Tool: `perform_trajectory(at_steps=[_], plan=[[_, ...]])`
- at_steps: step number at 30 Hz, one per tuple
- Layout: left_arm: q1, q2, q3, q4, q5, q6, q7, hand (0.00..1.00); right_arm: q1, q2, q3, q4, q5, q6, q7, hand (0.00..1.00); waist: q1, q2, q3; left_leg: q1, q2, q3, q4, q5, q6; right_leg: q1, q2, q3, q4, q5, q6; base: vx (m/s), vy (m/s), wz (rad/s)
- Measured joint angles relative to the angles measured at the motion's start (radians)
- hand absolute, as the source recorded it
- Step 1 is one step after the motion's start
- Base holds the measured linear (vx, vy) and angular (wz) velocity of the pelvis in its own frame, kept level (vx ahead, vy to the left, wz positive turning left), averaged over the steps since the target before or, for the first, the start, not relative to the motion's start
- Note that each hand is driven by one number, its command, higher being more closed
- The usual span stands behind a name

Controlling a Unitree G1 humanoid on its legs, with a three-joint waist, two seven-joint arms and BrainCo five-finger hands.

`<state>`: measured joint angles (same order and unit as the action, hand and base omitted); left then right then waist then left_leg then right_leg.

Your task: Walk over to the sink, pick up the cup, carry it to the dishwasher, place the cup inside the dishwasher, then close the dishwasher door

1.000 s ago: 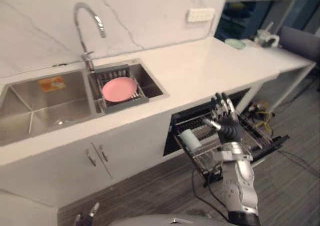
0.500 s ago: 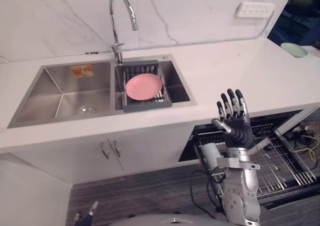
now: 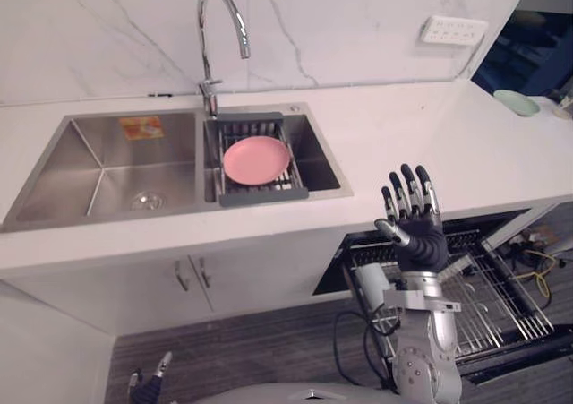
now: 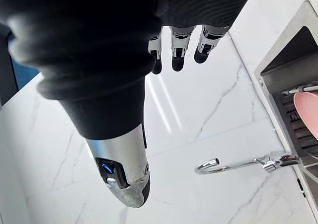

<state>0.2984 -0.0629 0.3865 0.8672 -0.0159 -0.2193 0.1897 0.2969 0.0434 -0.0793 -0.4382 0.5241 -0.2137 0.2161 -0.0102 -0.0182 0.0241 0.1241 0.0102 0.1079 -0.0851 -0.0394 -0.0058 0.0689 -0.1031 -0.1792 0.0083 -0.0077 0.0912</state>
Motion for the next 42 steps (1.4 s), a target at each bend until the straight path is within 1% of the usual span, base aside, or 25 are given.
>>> perform_trajectory(at_steps=[5,7,9,10,11,12,13,14,16,17,18,19,20,22,24,29,31,34,35,36,37,38,39,41,42], plan=[[0.000,-0.013,0.006,0.002,0.000,0.000,0.023,0.00,0.014,-0.001,0.000,0.000,0.001,0.000,-0.007,0.00,-0.006,0.014,-0.008,0.003,0.007,0.020,0.004,-0.009,0.006,0.001,0.005,0.006,-0.001,-0.002,-0.003,-0.02,-0.008,-0.01],[-0.004,-0.013,0.011,0.003,0.000,-0.001,0.027,0.00,0.015,-0.002,0.000,0.000,0.012,-0.001,-0.007,0.00,-0.008,0.014,0.004,-0.021,0.018,0.036,0.087,-0.053,0.000,0.014,0.007,0.007,0.005,-0.009,-0.009,-0.01,-0.025,-0.04],[0.006,-0.015,0.005,0.010,0.002,-0.001,0.031,0.00,0.034,-0.005,0.013,-0.010,0.039,-0.003,-0.007,0.00,0.001,0.044,0.026,-0.082,0.074,0.046,0.324,-0.172,-0.012,0.038,0.036,0.008,0.046,-0.065,-0.036,-0.03,-0.072,-0.14],[0.010,-0.017,0.002,0.013,0.001,-0.001,0.031,0.00,0.046,-0.005,0.021,-0.021,0.039,-0.006,-0.007,0.00,0.001,0.046,0.027,-0.106,0.093,0.050,0.400,-0.202,-0.018,0.036,0.046,0.005,0.060,-0.083,-0.039,-0.01,-0.057,0.13],[0.009,-0.014,0.001,0.011,0.004,-0.001,0.028,0.00,0.067,-0.001,0.023,-0.028,0.040,-0.013,-0.007,0.00,-0.008,0.056,0.031,-0.181,0.129,0.079,0.574,-0.223,-0.019,0.033,0.056,-0.002,0.092,-0.112,-0.047,0.00,-0.039,0.22],[0.011,-0.010,0.003,0.006,0.003,-0.001,0.029,0.00,0.074,-0.003,0.024,-0.029,0.039,-0.015,-0.007,0.00,-0.003,0.044,0.032,-0.256,0.162,0.109,0.736,-0.206,-0.026,0.041,0.052,-0.001,0.105,-0.121,-0.059,0.00,-0.033,0.14],[0.012,-0.007,0.002,0.007,0.003,0.001,0.029,0.00,0.072,-0.010,0.024,-0.030,0.039,-0.018,-0.007,0.00,0.005,0.045,0.032,-0.276,0.177,0.122,0.772,-0.209,-0.026,0.048,0.052,0.001,0.107,-0.125,-0.060,0.03,-0.018,-0.08],[0.020,-0.009,-0.007,0.008,0.002,0.004,0.029,0.00,0.070,-0.015,0.022,-0.032,0.039,-0.027,-0.008,0.00,0.011,0.059,0.038,-0.298,0.196,0.145,0.763,-0.225,-0.034,0.065,0.049,0.003,0.107,-0.131,-0.057,0.07,0.025,-0.13],[0.039,-0.012,-0.027,0.007,0.022,0.005,0.039,0.00,0.067,-0.016,0.026,-0.033,0.039,-0.029,-0.010,0.00,0.013,0.070,0.044,-0.301,0.191,0.166,0.638,-0.221,-0.040,0.085,0.030,0.019,0.108,-0.145,-0.044,0.13,0.087,-0.19],[0.056,-0.016,-0.037,0.007,0.022,0.005,0.048,0.00,0.067,-0.017,0.035,-0.036,0.037,-0.029,-0.012,0.00,0.020,0.076,0.043,-0.294,0.178,0.162,0.515,-0.188,-0.042,0.087,0.021,0.038,0.109,-0.152,-0.032,0.18,0.149,-0.49],[0.068,-0.019,-0.037,0.008,0.021,0.013,0.048,0.00,0.068,-0.018,0.048,-0.038,0.035,-0.026,-0.018,0.00,0.032,0.074,0.043,-0.278,0.163,0.166,0.484,-0.111,-0.040,0.088,0.014,0.069,0.106,-0.160,-0.020,0.23,0.176,-0.54],[0.072,-0.024,-0.032,0.008,0.020,0.015,0.049,0.00,0.069,-0.021,0.057,-0.039,0.032,-0.025,-0.022,0.00,0.037,0.073,0.043,-0.275,0.145,0.164,0.476,-0.107,-0.034,0.089,0.005,0.087,0.098,-0.160,-0.020,0.30,0.191,-0.41],[0.076,-0.014,-0.033,0.007,0.020,0.014,0.051,0.00,0.068,-0.021,0.076,-0.050,0.028,-0.025,-0.024,0.00,0.036,0.062,0.037,-0.274,0.121,0.168,0.469,-0.109,-0.026,0.097,-0.005,0.118,0.078,-0.159,-0.019,0.26,0.136,-0.10],[0.068,-0.003,-0.029,0.003,0.019,0.003,0.060,0.00,0.058,-0.022,0.093,-0.063,0.028,-0.024,-0.020,0.00,0.041,0.036,0.044,-0.262,0.098,0.197,0.477,-0.115,0.022,0.104,-0.032,0.153,0.066,-0.150,-0.008,0.24,0.118,-0.10],[0.067,-0.009,-0.012,0.000,0.017,-0.005,0.066,0.00,0.043,-0.016,0.102,-0.064,0.028,-0.021,-0.007,0.00,0.041,0.026,0.048,-0.256,0.092,0.212,0.493,-0.141,0.039,0.107,-0.042,0.182,0.063,-0.136,0.004,0.22,0.133,-0.21],[0.066,-0.012,0.004,0.000,0.013,-0.020,0.067,0.00,0.044,-0.014,0.107,-0.064,0.028,-0.016,0.022,0.00,0.046,0.016,0.040,-0.223,0.074,0.251,0.481,-0.200,0.023,0.115,-0.066,0.209,0.060,-0.126,0.010,0.12,0.064,-0.26],[0.047,-0.007,0.004,0.007,-0.003,-0.020,0.067,0.00,0.045,-0.014,0.101,-0.063,0.027,-0.015,0.022,0.00,0.042,0.009,0.031,-0.220,0.058,0.249,0.459,-0.207,0.030,0.103,-0.075,0.212,0.069,-0.122,0.017,0.08,0.025,-0.04],[0.017,0.006,0.001,0.051,-0.009,-0.020,0.065,0.00,0.017,-0.018,0.071,-0.030,0.020,-0.003,0.022,0.00,0.047,0.004,0.024,-0.169,0.011,0.211,0.356,-0.197,0.035,0.019,-0.080,0.212,0.227,-0.126,0.032,0.11,0.062,-0.23],[0.006,0.013,0.000,0.069,-0.014,-0.019,0.065,0.00,-0.013,-0.015,0.065,0.006,0.020,-0.001,0.022,0.00,0.042,0.007,0.027,-0.134,0.002,0.207,0.313,-0.183,0.038,-0.067,-0.086,0.194,0.412,-0.138,0.069,0.14,0.063,-0.26],[0.007,0.026,-0.012,0.070,-0.013,-0.017,0.067,0.00,-0.039,-0.015,0.067,0.044,0.020,-0.001,0.022,0.00,0.029,0.000,0.035,-0.087,-0.010,0.201,0.282,-0.182,0.039,-0.170,-0.110,0.168,0.618,-0.123,0.083,0.11,0.046,-0.19],[0.010,0.039,-0.029,0.071,-0.014,-0.015,0.067,0.00,-0.047,-0.013,0.067,0.068,0.020,-0.001,0.022,0.00,0.021,0.001,0.042,-0.066,-0.016,0.196,0.267,-0.178,0.039,-0.205,-0.122,0.158,0.699,-0.121,0.078,0.17,-0.014,0.09],[0.005,0.067,-0.060,0.078,-0.015,0.001,0.067,0.00,-0.055,-0.015,0.075,0.119,0.020,0.000,0.022,0.00,0.003,-0.016,0.041,-0.030,-0.013,0.191,0.247,-0.147,0.041,-0.247,-0.130,0.106,0.758,-0.156,0.042,0.13,-0.025,0.20],[0.001,0.076,-0.064,0.081,-0.021,0.007,0.067,0.00,-0.055,-0.014,0.083,0.132,0.020,0.000,0.022,0.00,0.001,-0.023,0.038,-0.023,-0.012,0.192,0.245,-0.147,0.038,-0.259,-0.130,0.083,0.736,-0.165,0.033,0.21,-0.066,0.27],[-0.017,0.087,-0.059,0.085,-0.022,0.023,0.069,0.00,-0.056,-0.014,0.106,0.139,0.019,-0.007,0.023,0.00,-0.002,-0.044,0.037,-0.023,-0.012,0.179,0.250,-0.153,0.027,-0.263,-0.107,0.041,0.530,-0.111,0.008,0.22,-0.127,0.21],[-0.036,0.078,-0.047,0.085,-0.022,0.027,0.069,0.00,-0.060,-0.017,0.113,0.139,0.018,-0.013,0.023,0.00,-0.006,-0.041,0.026,-0.030,0.000,0.150,0.264,-0.155,0.024,-0.214,-0.080,0.017,0.414,-0.101,-0.009,0.26,-0.157,0.18]])
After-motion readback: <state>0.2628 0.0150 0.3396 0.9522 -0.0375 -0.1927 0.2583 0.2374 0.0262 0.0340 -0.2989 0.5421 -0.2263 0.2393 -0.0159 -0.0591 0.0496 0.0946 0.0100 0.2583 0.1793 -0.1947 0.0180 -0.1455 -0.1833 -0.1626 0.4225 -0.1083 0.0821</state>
